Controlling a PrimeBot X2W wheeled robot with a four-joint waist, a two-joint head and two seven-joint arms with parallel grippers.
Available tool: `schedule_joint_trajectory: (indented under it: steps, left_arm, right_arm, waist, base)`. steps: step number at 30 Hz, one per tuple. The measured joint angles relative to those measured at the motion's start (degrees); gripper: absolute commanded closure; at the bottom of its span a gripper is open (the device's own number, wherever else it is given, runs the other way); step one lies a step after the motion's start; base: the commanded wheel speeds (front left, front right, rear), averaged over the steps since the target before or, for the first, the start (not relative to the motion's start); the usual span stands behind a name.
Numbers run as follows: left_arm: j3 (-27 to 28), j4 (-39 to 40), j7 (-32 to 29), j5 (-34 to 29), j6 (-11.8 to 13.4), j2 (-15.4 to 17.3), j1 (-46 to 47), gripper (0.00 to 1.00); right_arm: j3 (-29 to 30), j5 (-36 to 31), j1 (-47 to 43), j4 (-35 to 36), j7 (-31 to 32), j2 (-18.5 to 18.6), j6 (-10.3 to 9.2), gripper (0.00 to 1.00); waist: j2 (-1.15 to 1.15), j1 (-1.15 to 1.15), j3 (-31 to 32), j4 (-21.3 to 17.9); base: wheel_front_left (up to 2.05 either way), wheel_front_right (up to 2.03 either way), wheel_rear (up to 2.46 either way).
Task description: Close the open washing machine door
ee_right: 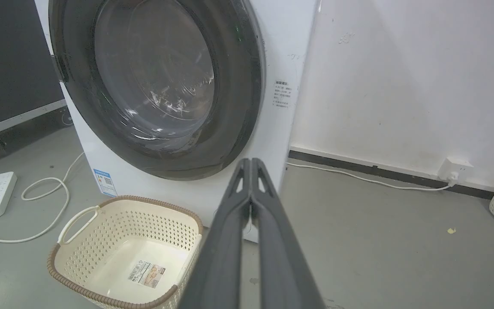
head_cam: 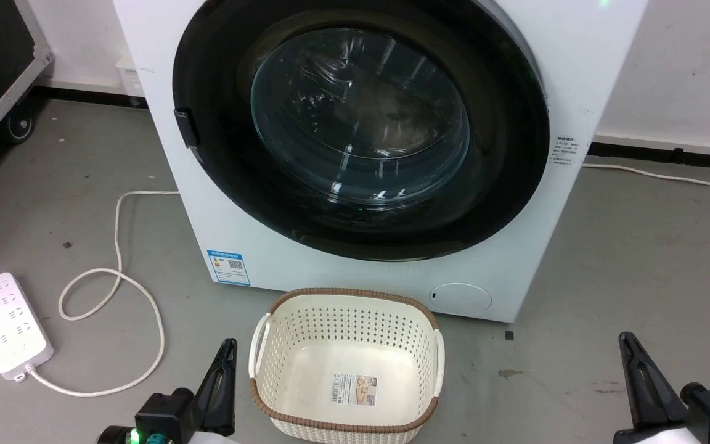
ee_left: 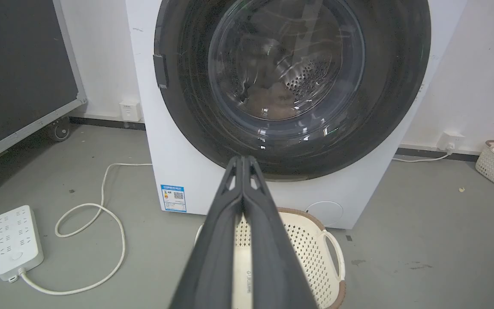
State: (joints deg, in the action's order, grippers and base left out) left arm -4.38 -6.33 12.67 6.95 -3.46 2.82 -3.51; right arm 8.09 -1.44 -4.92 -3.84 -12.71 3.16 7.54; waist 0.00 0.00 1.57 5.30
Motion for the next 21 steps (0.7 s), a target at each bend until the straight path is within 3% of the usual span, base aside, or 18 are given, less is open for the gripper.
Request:
schedule_joint_trajectory:
  steps: [21]
  left_arm:
    - [1.0, 1.3, -2.6, -1.3, 0.5, 0.0, 0.3, 1.0]
  right_arm:
    - [-1.6, 0.0, 0.7, 0.7, 2.6, 0.0, 0.0, 1.0]
  waist:
    - [0.0, 0.0, -0.3, -1.1]
  base:
    - [0.0, 0.0, 0.0]
